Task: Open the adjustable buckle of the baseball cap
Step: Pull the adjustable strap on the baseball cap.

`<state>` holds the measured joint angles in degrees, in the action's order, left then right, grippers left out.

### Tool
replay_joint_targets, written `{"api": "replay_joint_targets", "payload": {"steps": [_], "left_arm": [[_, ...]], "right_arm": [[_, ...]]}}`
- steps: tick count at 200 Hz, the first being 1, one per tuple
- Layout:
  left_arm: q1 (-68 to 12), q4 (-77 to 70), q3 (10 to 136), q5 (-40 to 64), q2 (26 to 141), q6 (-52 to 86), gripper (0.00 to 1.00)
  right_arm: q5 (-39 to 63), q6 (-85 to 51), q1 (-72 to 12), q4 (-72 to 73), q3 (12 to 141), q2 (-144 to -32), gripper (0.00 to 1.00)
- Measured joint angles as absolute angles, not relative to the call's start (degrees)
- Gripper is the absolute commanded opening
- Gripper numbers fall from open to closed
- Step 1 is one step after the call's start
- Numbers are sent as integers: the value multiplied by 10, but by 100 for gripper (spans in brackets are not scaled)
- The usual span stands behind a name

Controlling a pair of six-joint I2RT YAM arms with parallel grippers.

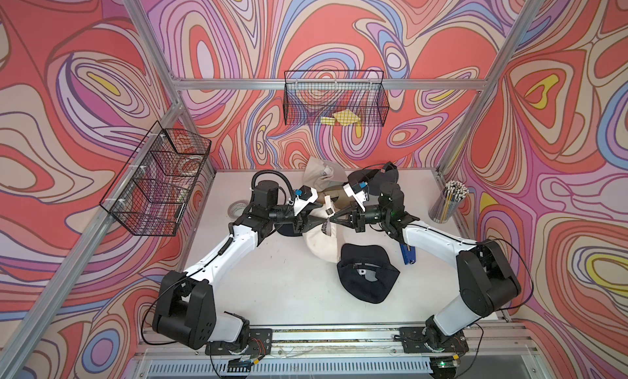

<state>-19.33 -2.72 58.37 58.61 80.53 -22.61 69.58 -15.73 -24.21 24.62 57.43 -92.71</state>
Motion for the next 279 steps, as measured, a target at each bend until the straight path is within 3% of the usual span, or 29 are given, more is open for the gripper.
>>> {"api": "replay_joint_targets", "payload": {"steps": [144,209,279], "left_arm": [[-206,16,602,620,822,-267,37],[-207,41,611,619,825,-274,0],[-207,-38,610,622,834,-158,0]], "right_arm": [[715,-154,-246,244,574,-927,0],[715,-150,-246,244,574,-927,0],[696,-133,-247,228,574,-927,0]]}}
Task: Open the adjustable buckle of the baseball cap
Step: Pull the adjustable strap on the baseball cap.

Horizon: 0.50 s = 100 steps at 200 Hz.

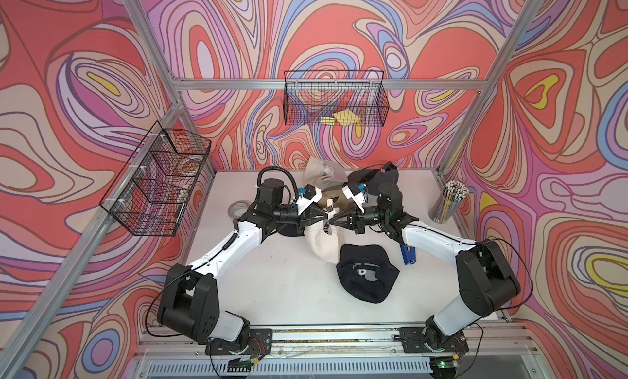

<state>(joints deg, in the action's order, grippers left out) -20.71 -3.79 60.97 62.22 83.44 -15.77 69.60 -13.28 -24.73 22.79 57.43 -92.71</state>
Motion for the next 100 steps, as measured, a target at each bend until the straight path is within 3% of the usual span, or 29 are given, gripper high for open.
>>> {"api": "replay_joint_targets", "payload": {"steps": [100], "left_arm": [[-159,-222,610,562,843,173,0]], "right_arm": [[625,-103,-247,183,563,-927,0]]}}
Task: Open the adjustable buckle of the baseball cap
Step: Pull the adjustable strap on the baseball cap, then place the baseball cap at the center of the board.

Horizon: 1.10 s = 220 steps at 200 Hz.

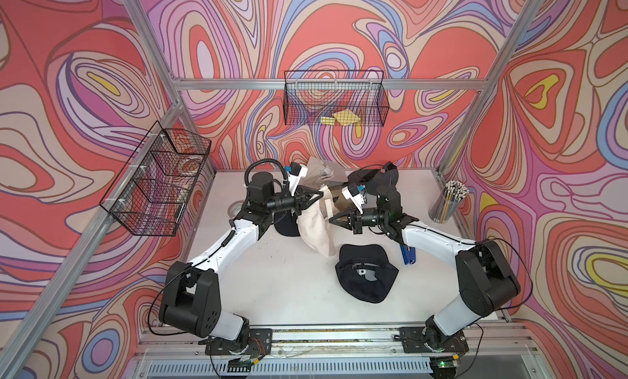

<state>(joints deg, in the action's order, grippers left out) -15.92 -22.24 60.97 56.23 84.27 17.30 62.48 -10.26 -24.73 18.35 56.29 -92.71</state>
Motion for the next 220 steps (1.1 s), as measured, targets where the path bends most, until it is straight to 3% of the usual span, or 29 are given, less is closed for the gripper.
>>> {"api": "replay_joint_targets", "payload": {"steps": [1,11,16,28,30,33,86,153,220], "left_arm": [[-159,-223,610,562,843,175,0],[-154,-234,610,559,843,193,0],[-153,-238,610,558,843,201,0],[-153,-246,610,557,842,216,0],[-153,-247,610,557,842,219,0],[-153,-248,610,557,842,222,0],[-150,-206,630,545,820,251,0],[-94,-62,722,426,733,233,0],[-89,40,829,292,784,161,0]], "right_arm": [[624,-103,-247,183,562,-927,0],[621,-102,-247,183,557,-927,34],[618,-106,-247,183,554,-926,43],[608,-106,-247,183,545,-921,82],[606,-107,-247,184,543,-919,92],[603,-108,-247,185,541,-916,98],[491,-132,-248,177,492,-826,98],[324,-132,-248,189,403,-746,98],[277,-128,-248,215,371,-733,98]]}}
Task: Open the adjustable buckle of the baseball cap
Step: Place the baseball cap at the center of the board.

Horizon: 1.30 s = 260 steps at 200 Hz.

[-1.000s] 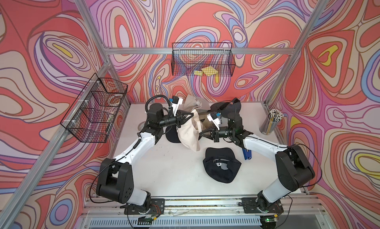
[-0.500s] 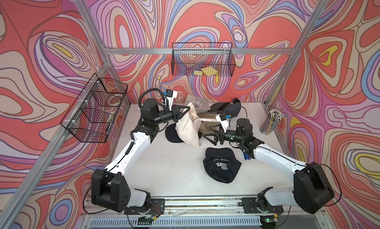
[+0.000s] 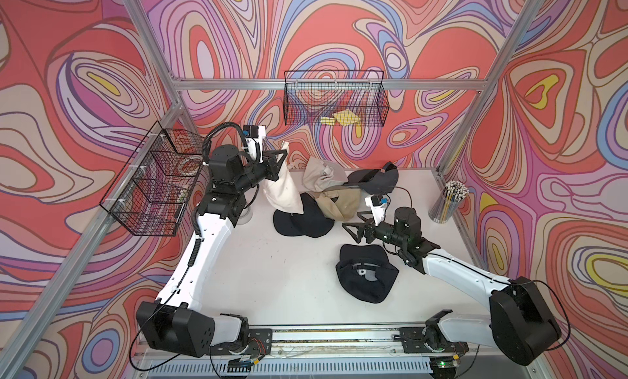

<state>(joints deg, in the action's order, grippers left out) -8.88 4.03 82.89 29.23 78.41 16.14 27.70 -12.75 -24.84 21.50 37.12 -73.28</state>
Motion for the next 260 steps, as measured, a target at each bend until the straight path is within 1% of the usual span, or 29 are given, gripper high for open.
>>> {"api": "replay_joint_targets", "payload": {"steps": [31,65,93,119,159,190,224,227,231,237,244,252,260], "left_arm": [[-85,55,879,252,853,121,0],[-72,49,896,238,920,76,0],[-50,32,928,235,981,70,0],[-16,2,980,248,1048,92,0],[37,-76,1082,299,1171,169,0],[57,-174,1086,338,1239,217,0],[60,-237,1069,353,1283,236,0],[60,-240,1066,353,1284,236,3],[60,-243,1061,354,1285,236,11],[60,-244,1055,354,1285,235,27],[60,-245,1049,353,1285,232,40],[60,-247,1045,353,1285,228,48],[60,-246,1040,353,1284,225,52]], "right_arm": [[267,-119,-248,224,357,-717,98],[260,-106,-248,238,329,-690,98],[257,-99,-248,239,323,-688,98],[260,-99,-248,244,323,-693,98],[269,-98,-248,247,324,-723,98],[274,-94,-248,238,326,-726,98],[282,-93,-248,236,328,-726,98],[283,-93,-248,236,328,-726,98],[284,-93,-248,236,328,-727,98],[286,-93,-248,236,329,-729,98],[287,-93,-248,235,330,-731,98],[288,-93,-248,235,331,-734,98],[290,-93,-248,234,332,-737,98]]}}
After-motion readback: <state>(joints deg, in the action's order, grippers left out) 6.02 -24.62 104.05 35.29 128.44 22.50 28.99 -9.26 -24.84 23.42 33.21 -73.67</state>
